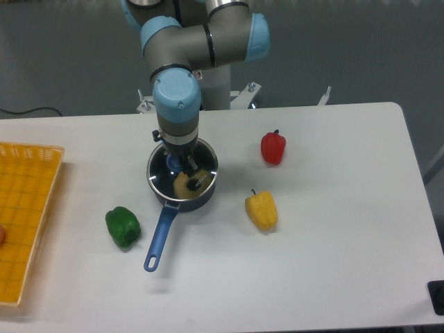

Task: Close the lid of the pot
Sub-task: 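Settle the glass lid onto the saucepan rim, holding the knob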

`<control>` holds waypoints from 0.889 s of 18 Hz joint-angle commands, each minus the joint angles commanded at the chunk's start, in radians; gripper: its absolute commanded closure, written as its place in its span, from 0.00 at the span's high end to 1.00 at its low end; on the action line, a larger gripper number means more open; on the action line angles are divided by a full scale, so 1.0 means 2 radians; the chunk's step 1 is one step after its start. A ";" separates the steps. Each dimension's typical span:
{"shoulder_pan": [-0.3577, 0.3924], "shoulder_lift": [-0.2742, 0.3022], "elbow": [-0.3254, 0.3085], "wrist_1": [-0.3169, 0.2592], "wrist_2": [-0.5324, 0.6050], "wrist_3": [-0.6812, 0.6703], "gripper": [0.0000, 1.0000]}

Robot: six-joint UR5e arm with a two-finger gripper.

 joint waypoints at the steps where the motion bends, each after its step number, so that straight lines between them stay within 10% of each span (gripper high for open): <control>1: 0.000 0.000 0.001 0.000 0.000 -0.001 0.54; 16: -0.002 -0.003 -0.006 0.000 0.001 -0.002 0.56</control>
